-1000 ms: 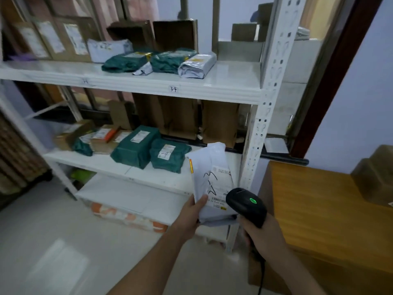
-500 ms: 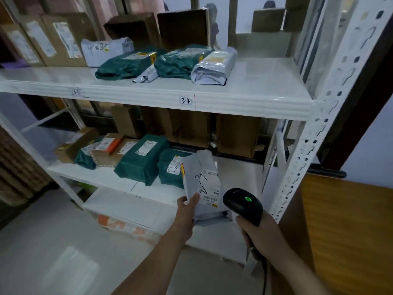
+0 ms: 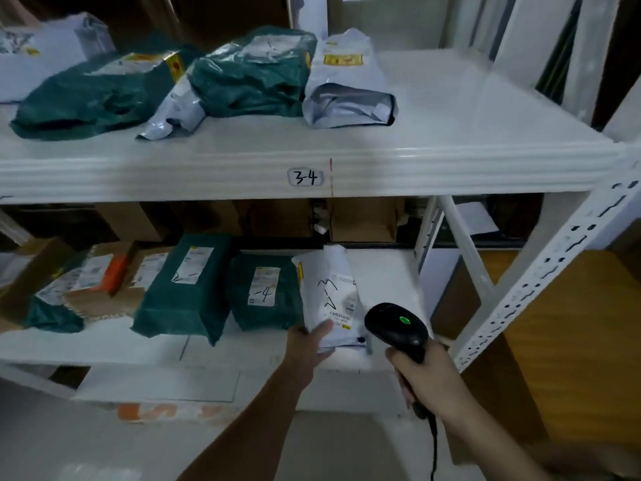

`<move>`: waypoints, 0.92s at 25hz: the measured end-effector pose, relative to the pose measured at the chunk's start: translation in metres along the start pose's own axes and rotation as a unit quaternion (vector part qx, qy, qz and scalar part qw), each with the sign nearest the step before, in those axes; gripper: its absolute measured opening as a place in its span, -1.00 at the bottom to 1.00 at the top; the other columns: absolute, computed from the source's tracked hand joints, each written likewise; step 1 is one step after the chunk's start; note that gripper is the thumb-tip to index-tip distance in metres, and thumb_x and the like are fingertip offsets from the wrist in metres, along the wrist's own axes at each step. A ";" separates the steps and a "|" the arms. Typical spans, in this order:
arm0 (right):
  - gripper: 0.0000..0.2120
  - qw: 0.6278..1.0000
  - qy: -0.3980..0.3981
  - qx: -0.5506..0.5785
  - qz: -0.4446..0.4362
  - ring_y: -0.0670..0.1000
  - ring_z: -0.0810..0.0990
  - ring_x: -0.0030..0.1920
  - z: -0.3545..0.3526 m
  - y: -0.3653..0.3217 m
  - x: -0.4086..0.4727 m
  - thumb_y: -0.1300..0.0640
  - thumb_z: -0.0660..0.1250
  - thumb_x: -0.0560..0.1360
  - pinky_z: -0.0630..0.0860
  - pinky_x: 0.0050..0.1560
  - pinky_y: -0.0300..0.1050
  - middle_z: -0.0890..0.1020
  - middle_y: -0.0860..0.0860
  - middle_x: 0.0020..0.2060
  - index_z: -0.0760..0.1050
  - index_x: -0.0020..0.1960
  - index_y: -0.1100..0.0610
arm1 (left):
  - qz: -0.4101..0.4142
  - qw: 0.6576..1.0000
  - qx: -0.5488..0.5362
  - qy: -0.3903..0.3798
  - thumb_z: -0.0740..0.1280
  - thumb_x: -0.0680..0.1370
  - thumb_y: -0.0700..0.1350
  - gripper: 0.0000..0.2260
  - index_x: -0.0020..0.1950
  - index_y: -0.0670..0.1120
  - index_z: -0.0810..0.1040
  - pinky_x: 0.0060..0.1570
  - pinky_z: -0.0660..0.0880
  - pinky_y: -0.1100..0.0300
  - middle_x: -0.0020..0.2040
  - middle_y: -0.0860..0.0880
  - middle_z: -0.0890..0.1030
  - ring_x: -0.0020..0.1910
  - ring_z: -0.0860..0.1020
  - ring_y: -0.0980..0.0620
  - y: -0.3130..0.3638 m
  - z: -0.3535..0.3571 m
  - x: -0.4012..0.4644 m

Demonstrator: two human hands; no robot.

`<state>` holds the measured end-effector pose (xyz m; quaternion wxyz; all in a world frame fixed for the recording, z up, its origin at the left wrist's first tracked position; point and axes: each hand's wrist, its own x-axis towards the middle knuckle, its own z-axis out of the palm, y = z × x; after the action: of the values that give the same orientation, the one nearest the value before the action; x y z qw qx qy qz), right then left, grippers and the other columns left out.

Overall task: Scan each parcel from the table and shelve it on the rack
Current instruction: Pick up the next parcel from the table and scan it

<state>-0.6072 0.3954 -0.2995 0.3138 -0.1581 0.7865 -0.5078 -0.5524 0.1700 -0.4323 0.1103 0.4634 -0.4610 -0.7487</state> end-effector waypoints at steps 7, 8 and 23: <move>-0.83 0.997 0.064 0.004 0.037 -0.02 0.46 -0.54 0.052 -0.012 0.024 0.21 0.35 0.56 0.44 -0.45 -0.21 0.50 0.05 -0.55 0.48 -0.20 0.21 | -0.056 0.998 -0.028 -0.016 0.48 0.59 -0.19 -0.58 0.37 -0.24 0.42 -0.07 0.67 0.07 0.34 -0.15 0.48 0.23 0.56 -0.13 0.024 -0.018 0.077; -0.89 0.997 0.069 0.019 0.041 0.00 0.46 -0.52 0.057 -0.014 0.027 0.22 0.35 0.55 0.44 -0.45 -0.18 0.49 0.06 -0.53 0.48 -0.14 0.19 | -0.068 0.997 -0.035 -0.016 0.46 0.60 -0.20 -0.57 0.41 -0.25 0.42 0.00 0.65 0.03 0.38 -0.16 0.48 0.24 0.54 -0.13 0.025 -0.016 0.086; -0.92 0.984 0.150 0.069 0.066 0.03 0.43 -0.47 0.041 0.003 0.022 0.21 0.36 0.54 0.40 -0.43 -0.14 0.48 0.07 -0.47 0.46 -0.09 0.17 | -0.175 0.982 -0.001 0.066 0.30 0.69 -0.22 -0.62 0.49 -0.23 0.37 0.20 0.62 -0.13 0.39 -0.28 0.43 0.24 0.58 -0.29 0.016 0.006 0.116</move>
<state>-0.5970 0.3557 -0.3215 0.2357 -0.0057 0.7963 -0.5571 -0.6246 0.0960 -0.4868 0.0083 0.5851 -0.3634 -0.7250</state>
